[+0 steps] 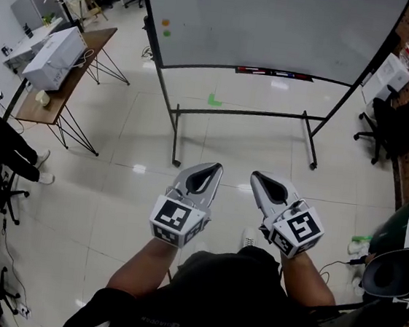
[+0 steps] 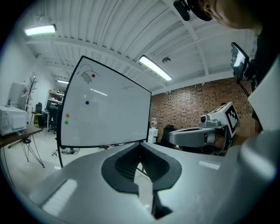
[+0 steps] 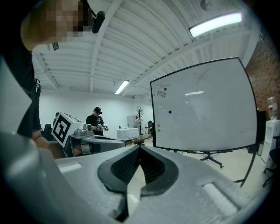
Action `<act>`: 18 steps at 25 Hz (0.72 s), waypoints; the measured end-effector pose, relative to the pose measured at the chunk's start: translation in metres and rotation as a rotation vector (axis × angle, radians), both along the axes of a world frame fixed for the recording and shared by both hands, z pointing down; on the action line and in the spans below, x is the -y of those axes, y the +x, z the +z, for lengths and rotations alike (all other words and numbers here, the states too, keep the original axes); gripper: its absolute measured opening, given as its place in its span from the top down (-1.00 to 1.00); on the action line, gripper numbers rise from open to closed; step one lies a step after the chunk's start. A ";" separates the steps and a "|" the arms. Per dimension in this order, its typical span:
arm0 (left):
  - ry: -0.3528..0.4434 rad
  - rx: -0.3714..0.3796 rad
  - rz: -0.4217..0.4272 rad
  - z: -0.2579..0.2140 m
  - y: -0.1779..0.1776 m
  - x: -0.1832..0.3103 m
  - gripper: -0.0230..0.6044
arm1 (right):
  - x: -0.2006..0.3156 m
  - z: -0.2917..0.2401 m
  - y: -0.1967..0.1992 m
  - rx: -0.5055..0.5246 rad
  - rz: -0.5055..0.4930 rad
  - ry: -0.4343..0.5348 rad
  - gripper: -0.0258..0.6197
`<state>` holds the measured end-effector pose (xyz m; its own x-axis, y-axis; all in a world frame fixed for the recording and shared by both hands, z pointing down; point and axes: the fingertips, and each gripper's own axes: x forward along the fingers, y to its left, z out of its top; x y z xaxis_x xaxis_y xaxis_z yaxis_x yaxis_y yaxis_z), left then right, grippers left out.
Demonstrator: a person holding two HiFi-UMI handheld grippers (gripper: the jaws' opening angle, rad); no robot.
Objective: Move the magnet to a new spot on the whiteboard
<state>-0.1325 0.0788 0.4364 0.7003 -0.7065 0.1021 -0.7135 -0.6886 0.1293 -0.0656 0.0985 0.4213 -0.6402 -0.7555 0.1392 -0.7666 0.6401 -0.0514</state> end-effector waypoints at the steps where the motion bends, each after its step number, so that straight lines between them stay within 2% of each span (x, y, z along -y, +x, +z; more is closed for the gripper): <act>1: 0.013 0.000 0.005 -0.004 0.005 -0.002 0.88 | -0.003 -0.003 0.005 -0.008 0.007 0.011 0.91; 6: 0.045 -0.027 0.003 -0.030 0.034 -0.009 0.88 | -0.013 -0.022 0.034 -0.026 0.010 0.059 0.91; 18: 0.073 -0.048 -0.108 -0.043 0.116 -0.023 0.88 | -0.028 -0.039 0.127 -0.016 -0.071 0.114 0.91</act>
<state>-0.0160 0.1020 0.3935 0.6226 -0.7824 0.0157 -0.7783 -0.6169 0.1172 0.0610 0.1265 0.3826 -0.6910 -0.7199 0.0655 -0.7193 0.6938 0.0362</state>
